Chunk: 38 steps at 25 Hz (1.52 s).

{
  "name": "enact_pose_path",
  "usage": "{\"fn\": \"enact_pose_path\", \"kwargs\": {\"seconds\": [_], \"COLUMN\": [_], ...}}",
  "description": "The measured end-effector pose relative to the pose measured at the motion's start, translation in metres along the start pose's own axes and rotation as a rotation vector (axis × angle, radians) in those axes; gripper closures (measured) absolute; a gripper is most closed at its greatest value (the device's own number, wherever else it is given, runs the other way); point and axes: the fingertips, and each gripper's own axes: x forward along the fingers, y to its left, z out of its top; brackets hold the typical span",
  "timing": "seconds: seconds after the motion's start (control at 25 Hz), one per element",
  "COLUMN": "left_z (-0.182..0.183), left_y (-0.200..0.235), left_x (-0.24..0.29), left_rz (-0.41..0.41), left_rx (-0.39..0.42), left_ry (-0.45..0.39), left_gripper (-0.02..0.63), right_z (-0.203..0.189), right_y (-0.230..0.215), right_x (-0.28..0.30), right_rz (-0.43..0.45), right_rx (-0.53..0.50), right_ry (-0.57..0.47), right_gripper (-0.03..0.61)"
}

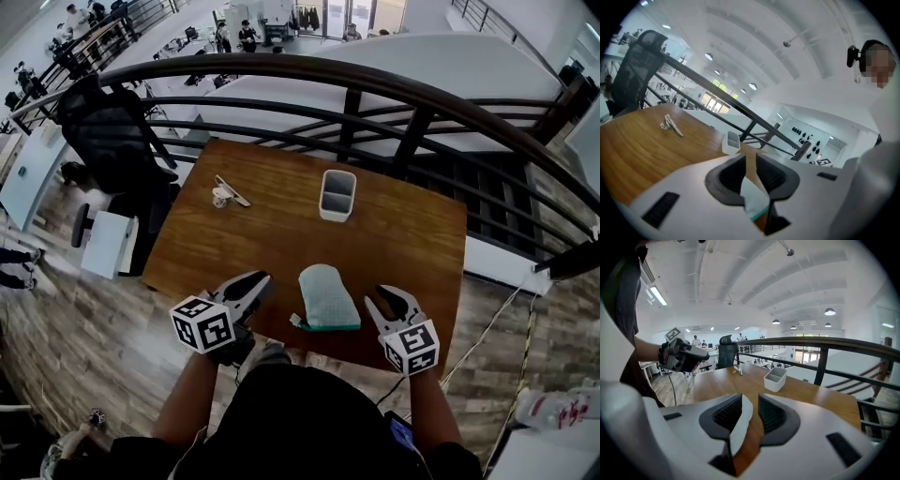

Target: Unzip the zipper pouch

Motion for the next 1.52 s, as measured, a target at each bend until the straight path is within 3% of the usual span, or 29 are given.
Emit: {"fn": "enact_pose_path", "kwargs": {"seconds": [0.16, 0.36, 0.56, 0.88, 1.2, 1.52], "left_z": [0.007, 0.011, 0.025, 0.048, 0.068, 0.076], "left_y": [0.000, -0.005, -0.009, 0.000, 0.019, 0.028], "left_x": [-0.024, -0.044, -0.058, -0.101, -0.140, -0.169], "left_rz": [0.020, 0.033, -0.004, -0.022, -0.056, -0.082], "left_rx": [0.038, 0.119, 0.229, 0.422, 0.430, 0.474], "left_ry": [-0.090, -0.132, -0.170, -0.182, -0.222, -0.266], "left_gripper": [0.552, 0.569, 0.586, 0.597, 0.597, 0.597], "right_z": [0.004, 0.013, 0.031, 0.063, 0.074, 0.084], "right_y": [0.012, 0.024, 0.040, 0.074, 0.111, 0.143], "right_x": [-0.006, -0.014, -0.027, -0.048, -0.066, -0.085], "right_rz": [0.006, -0.005, -0.065, -0.187, -0.281, -0.335], "right_rx": [-0.010, -0.012, -0.020, 0.124, 0.183, 0.157], "right_ry": [-0.044, -0.084, -0.126, -0.267, -0.341, -0.400], "right_gripper": [0.490, 0.506, 0.522, 0.578, 0.583, 0.584]}}
